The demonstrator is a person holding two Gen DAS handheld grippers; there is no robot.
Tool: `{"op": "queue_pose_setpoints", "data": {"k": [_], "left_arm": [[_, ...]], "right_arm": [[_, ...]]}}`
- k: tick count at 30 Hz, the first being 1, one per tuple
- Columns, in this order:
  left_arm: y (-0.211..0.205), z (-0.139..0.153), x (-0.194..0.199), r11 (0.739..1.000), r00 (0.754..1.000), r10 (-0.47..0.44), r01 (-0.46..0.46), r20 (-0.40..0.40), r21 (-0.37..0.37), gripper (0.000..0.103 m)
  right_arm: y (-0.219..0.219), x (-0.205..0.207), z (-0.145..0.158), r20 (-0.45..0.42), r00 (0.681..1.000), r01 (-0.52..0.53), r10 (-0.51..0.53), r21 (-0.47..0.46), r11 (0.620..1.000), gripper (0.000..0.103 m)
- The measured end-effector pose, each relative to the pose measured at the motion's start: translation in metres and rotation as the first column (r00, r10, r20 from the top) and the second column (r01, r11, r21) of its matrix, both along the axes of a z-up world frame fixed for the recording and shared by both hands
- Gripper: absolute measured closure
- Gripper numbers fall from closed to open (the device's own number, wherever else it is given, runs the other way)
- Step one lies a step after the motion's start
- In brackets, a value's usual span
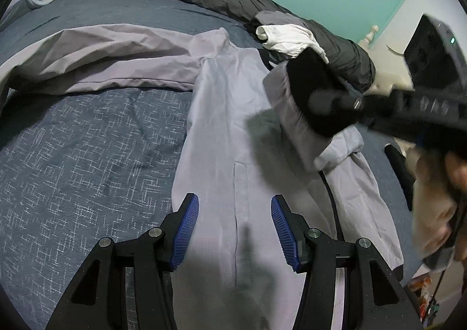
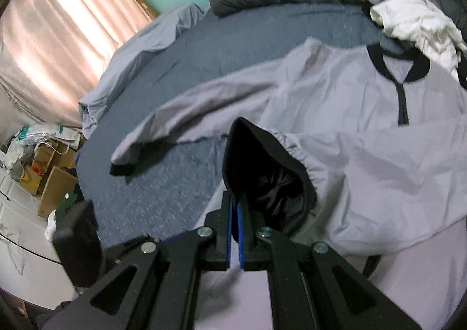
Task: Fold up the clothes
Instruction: 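Carry the sleeve across the jacket front with the right tool and release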
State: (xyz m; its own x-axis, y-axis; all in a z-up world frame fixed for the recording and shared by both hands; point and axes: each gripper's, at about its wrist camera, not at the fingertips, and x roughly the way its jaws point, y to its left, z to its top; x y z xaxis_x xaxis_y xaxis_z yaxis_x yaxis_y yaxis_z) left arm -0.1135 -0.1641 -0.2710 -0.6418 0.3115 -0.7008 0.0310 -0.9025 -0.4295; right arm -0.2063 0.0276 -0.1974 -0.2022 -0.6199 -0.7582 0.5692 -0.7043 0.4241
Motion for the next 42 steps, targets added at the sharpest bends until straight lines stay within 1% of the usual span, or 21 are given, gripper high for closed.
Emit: {"op": "queue_pose_setpoints", "data": {"k": [2, 3, 5, 6, 7, 8, 9, 11, 13, 17, 19, 23, 26, 29, 33, 36, 39, 42], "left_arm": [[0.002, 0.001, -0.001, 1.0, 1.0, -0.004, 0.004, -0.002, 0.004, 0.047], [0.002, 0.001, -0.001, 1.0, 1.0, -0.005, 0.005, -0.004, 0.002, 0.047], [0.004, 0.003, -0.001, 1.0, 1.0, -0.007, 0.007, -0.008, 0.0, 0.047], [0.003, 0.003, -0.001, 1.0, 1.0, -0.005, 0.005, -0.008, -0.002, 0.047], [0.003, 0.003, -0.001, 1.0, 1.0, -0.003, 0.002, -0.009, -0.007, 0.047], [0.002, 0.003, -0.001, 1.0, 1.0, -0.001, 0.001, -0.009, -0.01, 0.047], [0.002, 0.004, -0.001, 1.0, 1.0, 0.001, -0.002, -0.009, -0.013, 0.047], [0.002, 0.004, -0.002, 1.0, 1.0, 0.001, -0.001, -0.008, -0.023, 0.047], [0.005, 0.006, -0.005, 0.999, 1.0, -0.008, 0.007, -0.012, -0.039, 0.047], [0.014, 0.014, -0.015, 0.996, 0.999, -0.039, 0.037, -0.03, -0.075, 0.047], [0.018, 0.015, -0.023, 0.995, 0.998, -0.049, 0.046, -0.033, -0.084, 0.047], [0.03, 0.018, -0.044, 0.993, 0.997, -0.075, 0.072, -0.031, -0.097, 0.047], [0.041, 0.016, -0.056, 0.989, 0.995, -0.095, 0.092, -0.022, -0.114, 0.047], [0.05, 0.014, -0.069, 0.984, 0.993, -0.115, 0.112, -0.01, -0.141, 0.047], [0.06, 0.007, -0.085, 0.977, 0.99, -0.14, 0.14, 0.011, -0.162, 0.047], [0.061, -0.003, -0.093, 0.977, 0.99, -0.138, 0.143, 0.037, -0.157, 0.047], [0.064, -0.012, -0.099, 0.975, 0.988, -0.14, 0.148, 0.06, -0.165, 0.047], [0.066, -0.02, -0.103, 0.975, 0.987, -0.137, 0.148, 0.08, -0.167, 0.047]], "right_arm": [[-0.001, 0.0, -0.009, 0.033, 0.999, -0.003, 0.002, 0.004, 1.0, 0.097], [-0.002, 0.001, -0.013, 0.036, 0.999, -0.001, 0.0, 0.017, 1.0, 0.096], [0.0, 0.002, -0.015, 0.041, 0.999, -0.004, 0.004, 0.004, 1.0, 0.091], [0.004, 0.002, -0.014, 0.046, 0.999, 0.001, -0.001, -0.011, 1.0, 0.083], [0.008, 0.003, -0.013, 0.051, 0.999, 0.007, -0.006, -0.024, 1.0, 0.068], [0.012, 0.002, -0.01, 0.046, 0.999, 0.018, -0.017, -0.031, 0.999, 0.062], [0.018, 0.001, -0.007, 0.03, 0.999, 0.028, -0.027, -0.029, 0.999, 0.061], [0.031, -0.001, -0.001, -0.002, 0.999, 0.05, -0.05, -0.024, 0.998, 0.061], [0.059, -0.006, 0.005, -0.035, 0.993, 0.11, -0.11, 0.002, 0.994, 0.061], [0.125, -0.018, 0.009, -0.096, 0.966, 0.243, -0.238, 0.041, 0.969, 0.061], [0.166, -0.024, 0.008, -0.135, 0.94, 0.324, -0.312, 0.078, 0.943, 0.06], [0.246, -0.034, -0.001, -0.206, 0.879, 0.466, -0.43, 0.179, 0.866, 0.06], [0.295, -0.043, -0.012, -0.207, 0.838, 0.542, -0.504, 0.217, 0.812, 0.06], [0.324, -0.051, -0.022, -0.216, 0.82, 0.571, -0.53, 0.255, 0.78, 0.06], [0.333, -0.064, -0.044, -0.205, 0.832, 0.555, -0.516, 0.303, 0.775, 0.06], [0.33, -0.077, -0.062, -0.192, 0.844, 0.536, -0.501, 0.325, 0.779, 0.06], [0.327, -0.087, -0.071, -0.191, 0.853, 0.522, -0.486, 0.312, 0.794, 0.06], [0.319, -0.1, -0.08, -0.197, 0.869, 0.495, -0.454, 0.341, 0.799, 0.06]]}}
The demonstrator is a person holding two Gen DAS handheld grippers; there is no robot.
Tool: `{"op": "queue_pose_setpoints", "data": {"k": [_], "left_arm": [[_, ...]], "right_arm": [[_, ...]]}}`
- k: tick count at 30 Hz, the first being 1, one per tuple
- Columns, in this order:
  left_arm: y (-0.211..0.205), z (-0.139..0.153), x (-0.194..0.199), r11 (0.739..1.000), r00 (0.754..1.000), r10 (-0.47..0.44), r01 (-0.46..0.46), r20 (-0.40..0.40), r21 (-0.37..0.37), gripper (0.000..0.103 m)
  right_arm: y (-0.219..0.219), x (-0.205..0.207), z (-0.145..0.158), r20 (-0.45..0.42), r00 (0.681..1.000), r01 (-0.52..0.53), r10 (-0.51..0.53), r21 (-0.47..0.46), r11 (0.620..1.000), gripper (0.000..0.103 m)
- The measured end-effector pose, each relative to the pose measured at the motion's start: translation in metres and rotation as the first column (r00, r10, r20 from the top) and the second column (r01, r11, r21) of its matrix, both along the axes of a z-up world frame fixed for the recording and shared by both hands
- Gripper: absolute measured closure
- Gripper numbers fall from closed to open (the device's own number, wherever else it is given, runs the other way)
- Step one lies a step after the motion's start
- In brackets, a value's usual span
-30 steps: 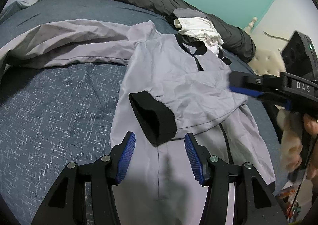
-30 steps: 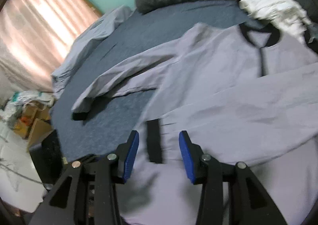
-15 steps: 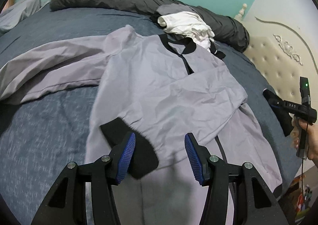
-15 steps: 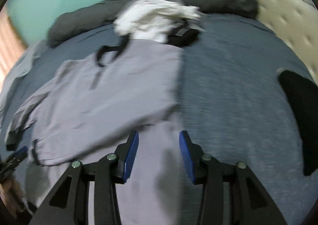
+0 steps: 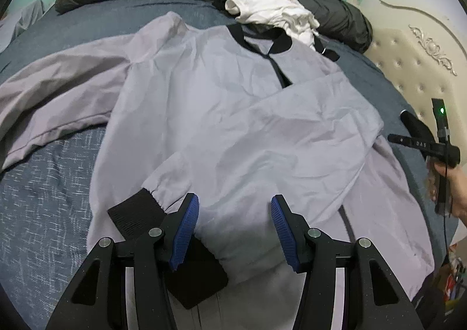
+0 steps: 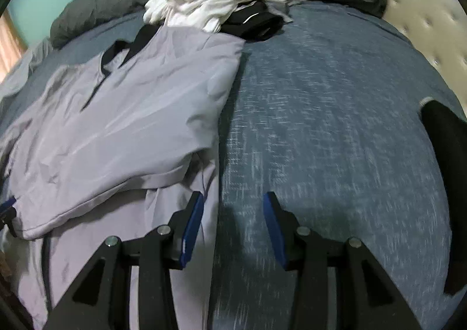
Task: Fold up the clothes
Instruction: 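Carry the sleeve across the jacket front with the right tool and release, then move the left tool to the black cuff lying on the jacket front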
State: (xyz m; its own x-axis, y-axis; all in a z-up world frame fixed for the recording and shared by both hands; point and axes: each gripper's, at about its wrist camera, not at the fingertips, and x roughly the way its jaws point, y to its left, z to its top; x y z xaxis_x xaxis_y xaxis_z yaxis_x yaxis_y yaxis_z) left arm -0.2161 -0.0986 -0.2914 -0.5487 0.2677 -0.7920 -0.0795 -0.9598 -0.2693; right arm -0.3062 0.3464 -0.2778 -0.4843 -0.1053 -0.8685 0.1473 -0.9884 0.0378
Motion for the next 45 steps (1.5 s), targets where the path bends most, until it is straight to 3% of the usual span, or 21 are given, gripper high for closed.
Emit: {"op": "queue_pose_setpoints", "data": {"k": [7, 14, 16, 22, 32, 36, 39, 41, 45], "left_arm": [[0.003, -0.016, -0.003, 1.0, 0.999, 0.007, -0.007, 0.035, -0.016, 0.047], [0.004, -0.023, -0.006, 1.0, 0.999, 0.015, -0.014, 0.052, -0.019, 0.047], [0.005, -0.024, -0.006, 1.0, 0.999, 0.015, -0.014, 0.053, -0.025, 0.047], [0.008, -0.025, -0.006, 1.0, 0.998, 0.007, -0.005, 0.055, -0.031, 0.047], [0.006, -0.025, -0.008, 1.0, 0.998, 0.002, -0.001, 0.061, -0.022, 0.047], [0.005, -0.025, -0.008, 1.0, 0.998, 0.003, -0.002, 0.063, -0.017, 0.047], [0.008, -0.025, -0.007, 1.0, 0.998, 0.002, 0.0, 0.061, -0.029, 0.047], [0.009, -0.025, -0.008, 0.999, 0.998, 0.001, 0.001, 0.061, -0.032, 0.047], [0.008, -0.025, -0.007, 1.0, 0.998, 0.001, 0.001, 0.063, -0.027, 0.047]], "right_arm": [[-0.024, -0.024, -0.022, 0.035, 0.996, -0.078, 0.076, 0.052, 0.996, 0.06], [-0.032, -0.029, -0.027, -0.019, 0.995, -0.091, 0.094, 0.129, 0.987, 0.061], [-0.027, -0.028, -0.024, -0.037, 0.996, -0.07, 0.076, 0.158, 0.985, 0.078], [0.002, -0.025, -0.011, -0.076, 0.996, -0.025, 0.037, 0.15, 0.988, 0.078], [0.015, -0.01, -0.012, -0.052, 0.997, -0.052, 0.058, 0.102, 0.993, 0.078], [0.024, -0.003, 0.002, -0.065, 0.996, -0.051, 0.055, 0.052, 0.997, 0.078], [0.041, -0.001, 0.015, -0.085, 0.996, 0.02, -0.021, -0.017, 1.0, 0.078], [0.048, -0.003, 0.027, -0.108, 0.992, 0.045, -0.061, -0.141, 0.989, 0.078], [0.021, -0.016, 0.025, -0.08, 0.997, 0.0, -0.017, -0.205, 0.979, 0.078]]}}
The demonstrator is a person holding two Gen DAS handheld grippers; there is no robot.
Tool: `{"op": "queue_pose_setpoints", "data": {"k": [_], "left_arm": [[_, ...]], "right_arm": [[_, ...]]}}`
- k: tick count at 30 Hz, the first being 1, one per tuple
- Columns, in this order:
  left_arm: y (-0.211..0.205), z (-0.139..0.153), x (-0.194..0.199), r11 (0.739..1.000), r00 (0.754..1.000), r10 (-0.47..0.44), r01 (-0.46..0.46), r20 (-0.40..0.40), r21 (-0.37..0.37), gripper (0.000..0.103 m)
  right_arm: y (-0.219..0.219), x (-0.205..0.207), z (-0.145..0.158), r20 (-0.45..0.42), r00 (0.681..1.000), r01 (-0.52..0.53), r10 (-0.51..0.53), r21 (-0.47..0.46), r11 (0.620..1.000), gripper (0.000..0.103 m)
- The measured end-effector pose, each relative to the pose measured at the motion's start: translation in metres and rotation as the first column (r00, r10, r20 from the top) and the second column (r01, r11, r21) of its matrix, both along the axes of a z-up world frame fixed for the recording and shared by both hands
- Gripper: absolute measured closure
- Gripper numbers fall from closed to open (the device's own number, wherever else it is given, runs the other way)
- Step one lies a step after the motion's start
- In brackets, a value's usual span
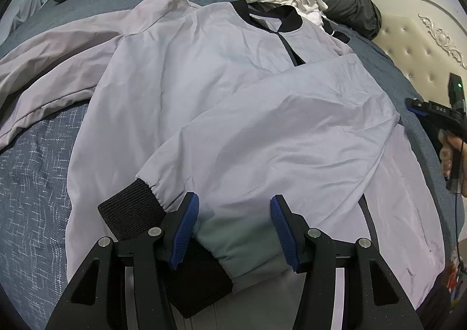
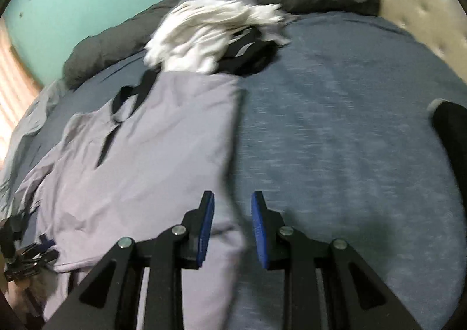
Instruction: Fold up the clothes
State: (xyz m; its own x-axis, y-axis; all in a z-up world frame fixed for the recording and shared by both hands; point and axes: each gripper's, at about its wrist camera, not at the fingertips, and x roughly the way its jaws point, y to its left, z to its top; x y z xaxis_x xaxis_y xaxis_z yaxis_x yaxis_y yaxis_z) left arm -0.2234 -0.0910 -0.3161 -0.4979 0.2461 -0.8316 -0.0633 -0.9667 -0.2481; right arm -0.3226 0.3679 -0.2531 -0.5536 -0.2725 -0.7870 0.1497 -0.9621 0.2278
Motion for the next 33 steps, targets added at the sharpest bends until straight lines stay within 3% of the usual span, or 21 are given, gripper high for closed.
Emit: {"op": "queue_pose_setpoints", "data": {"k": [4, 8, 9, 13, 17, 21, 26, 33], "left_arm": [[-0.001, -0.001, 0.001, 1.0, 1.0, -0.006, 0.006, 0.0, -0.001, 0.047], [-0.003, 0.0, 0.001, 1.0, 1.0, -0.01, 0.01, 0.003, 0.017, 0.047], [-0.003, 0.0, 0.002, 1.0, 1.0, -0.011, 0.011, 0.004, 0.023, 0.047], [-0.005, 0.0, 0.003, 0.999, 1.0, -0.006, 0.006, 0.009, 0.042, 0.047], [-0.005, 0.0, 0.005, 0.999, 1.0, -0.007, 0.007, 0.011, 0.043, 0.047], [-0.005, -0.001, 0.007, 0.999, 1.0, -0.013, 0.013, 0.012, 0.046, 0.047], [-0.006, 0.0, 0.005, 0.998, 1.0, -0.024, 0.023, 0.015, 0.052, 0.047], [-0.023, 0.015, 0.009, 0.996, 1.0, 0.017, -0.015, -0.022, 0.086, 0.047]], "right_arm": [[-0.037, -0.01, -0.018, 0.043, 0.994, -0.095, 0.096, -0.003, 0.995, 0.078], [-0.046, -0.012, -0.044, 0.105, 0.991, -0.094, 0.081, 0.124, 0.988, 0.08], [-0.043, -0.013, -0.048, 0.12, 0.991, -0.079, 0.064, 0.13, 0.988, 0.085], [-0.035, -0.013, -0.03, 0.085, 0.996, 0.002, -0.01, 0.091, 0.996, 0.088], [-0.062, -0.016, -0.015, 0.049, 0.995, -0.089, 0.086, 0.075, 0.993, 0.088], [-0.083, -0.024, -0.043, 0.15, 0.982, -0.142, 0.118, 0.155, 0.978, 0.088], [-0.061, -0.028, -0.051, 0.148, 0.988, -0.049, 0.033, 0.104, 0.993, 0.089], [-0.031, -0.025, -0.023, 0.072, 0.994, 0.074, -0.078, 0.057, 0.996, 0.087]]}}
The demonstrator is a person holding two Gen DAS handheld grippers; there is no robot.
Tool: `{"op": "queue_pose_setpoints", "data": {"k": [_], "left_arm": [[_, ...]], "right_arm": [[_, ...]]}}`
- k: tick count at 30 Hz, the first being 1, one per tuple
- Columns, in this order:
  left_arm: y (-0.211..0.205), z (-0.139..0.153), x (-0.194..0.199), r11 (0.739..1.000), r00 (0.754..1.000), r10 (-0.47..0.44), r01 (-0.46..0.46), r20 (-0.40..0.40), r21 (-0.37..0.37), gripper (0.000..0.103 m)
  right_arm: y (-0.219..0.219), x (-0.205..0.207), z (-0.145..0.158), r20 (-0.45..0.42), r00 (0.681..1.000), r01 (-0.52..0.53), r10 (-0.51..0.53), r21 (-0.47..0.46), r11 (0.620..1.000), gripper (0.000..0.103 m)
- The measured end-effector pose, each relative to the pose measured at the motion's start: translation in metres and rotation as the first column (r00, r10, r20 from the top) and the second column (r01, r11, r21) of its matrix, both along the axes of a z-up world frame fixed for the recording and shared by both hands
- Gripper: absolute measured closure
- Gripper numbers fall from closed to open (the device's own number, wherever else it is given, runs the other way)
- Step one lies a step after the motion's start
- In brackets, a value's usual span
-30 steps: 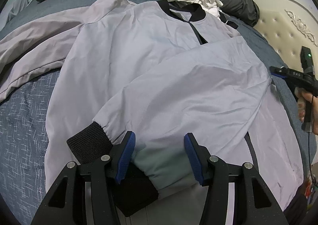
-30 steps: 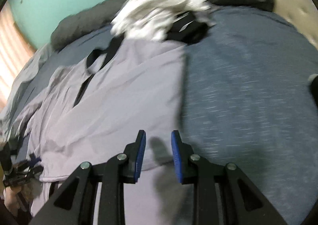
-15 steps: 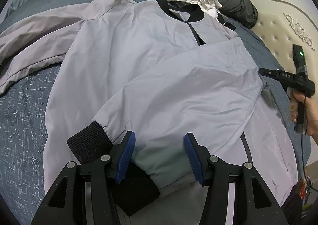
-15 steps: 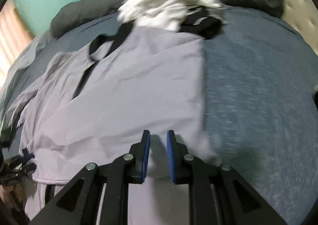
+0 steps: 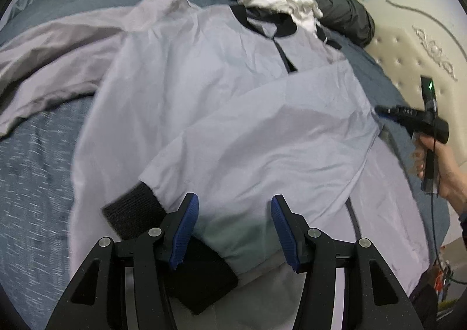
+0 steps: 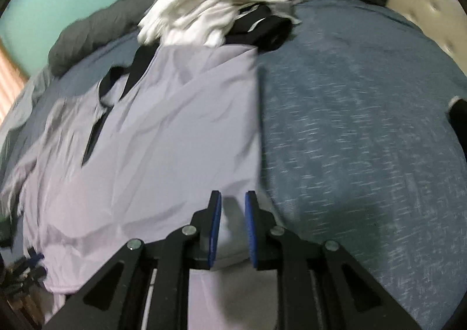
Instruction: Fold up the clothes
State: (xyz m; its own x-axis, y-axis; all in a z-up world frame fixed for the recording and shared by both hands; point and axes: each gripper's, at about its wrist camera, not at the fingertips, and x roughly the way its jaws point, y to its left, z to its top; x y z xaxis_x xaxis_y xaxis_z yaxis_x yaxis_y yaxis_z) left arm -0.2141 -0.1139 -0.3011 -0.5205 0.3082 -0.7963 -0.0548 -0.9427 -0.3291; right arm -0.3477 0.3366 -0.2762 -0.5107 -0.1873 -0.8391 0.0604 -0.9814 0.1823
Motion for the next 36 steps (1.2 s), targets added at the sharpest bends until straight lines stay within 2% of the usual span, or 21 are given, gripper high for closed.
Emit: {"op": "queue_pose_setpoints", "data": {"k": [6, 16, 21, 26, 30, 32, 36], "left_arm": [[-0.038, 0.007, 0.008, 0.997, 0.997, 0.075, -0.075, -0.022, 0.028, 0.047], [-0.05, 0.01, 0.016, 0.997, 0.997, 0.075, -0.075, -0.035, -0.003, 0.047], [-0.058, 0.017, 0.02, 0.995, 0.997, 0.083, -0.082, -0.01, 0.048, 0.047], [-0.065, 0.024, 0.021, 0.996, 0.997, 0.078, -0.078, -0.002, 0.042, 0.047], [-0.066, 0.007, 0.018, 0.993, 0.997, 0.062, -0.066, 0.04, 0.095, 0.047], [-0.064, 0.0, 0.016, 0.995, 0.997, 0.062, -0.066, 0.056, 0.073, 0.047], [-0.063, -0.014, 0.008, 0.992, 0.993, 0.077, -0.085, 0.087, 0.094, 0.047]], "right_arm": [[0.015, 0.013, 0.0, -0.008, 1.0, 0.017, -0.017, -0.029, 0.999, 0.087], [0.019, 0.044, 0.008, -0.012, 1.0, 0.017, -0.017, -0.06, 0.998, 0.087], [0.009, 0.062, 0.023, -0.035, 0.999, -0.019, 0.017, -0.072, 0.997, 0.087], [0.001, 0.076, 0.035, -0.046, 0.998, -0.048, 0.045, -0.057, 0.997, 0.087], [0.001, 0.082, 0.041, -0.043, 0.998, -0.039, 0.036, -0.059, 0.998, 0.086], [0.0, 0.085, 0.044, -0.043, 0.998, -0.037, 0.034, -0.058, 0.998, 0.086], [-0.003, 0.091, 0.053, -0.052, 0.998, -0.042, 0.039, -0.055, 0.998, 0.086]]}}
